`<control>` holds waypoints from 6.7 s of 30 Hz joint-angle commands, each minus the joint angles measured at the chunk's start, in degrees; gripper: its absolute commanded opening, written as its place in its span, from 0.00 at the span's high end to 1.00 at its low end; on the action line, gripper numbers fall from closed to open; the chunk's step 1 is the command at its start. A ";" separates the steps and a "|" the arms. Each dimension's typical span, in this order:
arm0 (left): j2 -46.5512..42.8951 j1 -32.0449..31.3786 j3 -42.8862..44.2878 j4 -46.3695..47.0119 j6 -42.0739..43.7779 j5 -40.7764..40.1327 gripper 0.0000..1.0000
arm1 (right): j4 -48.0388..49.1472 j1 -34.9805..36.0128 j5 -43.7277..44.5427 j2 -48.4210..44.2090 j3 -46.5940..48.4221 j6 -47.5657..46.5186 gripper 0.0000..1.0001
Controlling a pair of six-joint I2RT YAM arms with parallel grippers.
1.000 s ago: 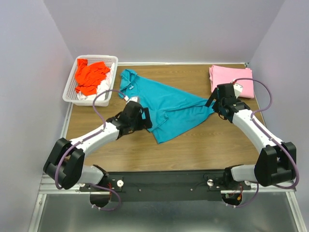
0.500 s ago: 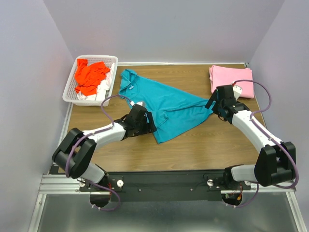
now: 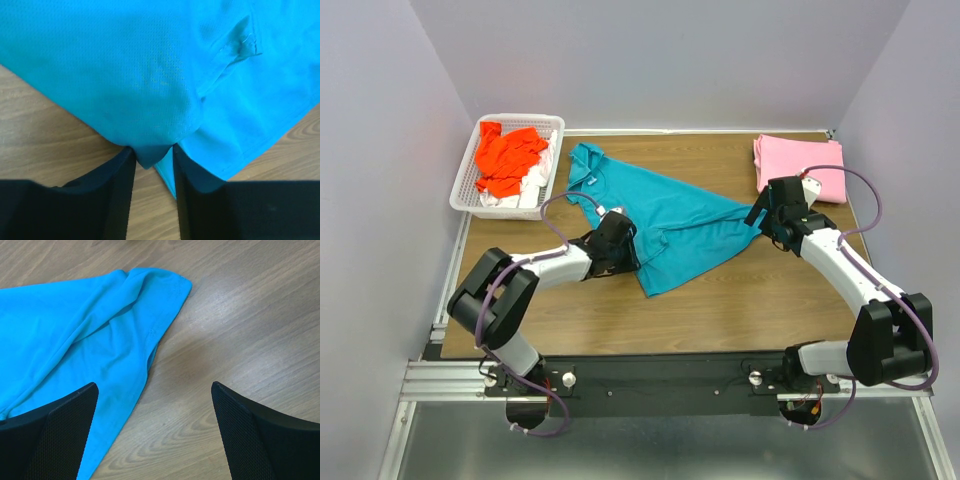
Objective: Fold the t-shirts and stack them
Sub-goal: Flatten the tshirt out
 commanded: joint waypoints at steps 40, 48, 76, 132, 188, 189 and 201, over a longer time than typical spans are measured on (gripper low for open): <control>-7.96 0.81 1.08 -13.72 1.26 -6.84 0.67 | 0.47 -0.12 2.01 0.11 -2.52 -1.05 0.00; -7.79 0.98 1.70 -10.13 1.96 -7.19 1.00 | 0.47 -0.21 1.93 -0.24 -2.87 -0.88 0.00; -20.71 11.35 3.55 -4.94 7.41 -7.37 1.00 | 1.35 -11.02 -15.39 7.92 -5.60 -2.46 0.13; -21.94 17.07 8.64 -5.11 9.79 -4.56 1.00 | 11.37 -11.46 -18.02 1.69 -2.87 4.93 0.99; 4.10 24.54 89.21 -4.51 36.32 -1.48 1.00 | 5.48 -11.55 -28.48 20.06 66.13 -16.51 0.99; 3.03 24.54 89.15 -4.49 36.94 -1.48 1.00 | 5.56 -11.55 -28.57 19.45 64.90 -16.52 0.99; -24.22 24.01 18.54 11.31 24.13 2.64 1.00 | 10.48 -11.64 -33.67 6.18 25.63 -20.56 0.98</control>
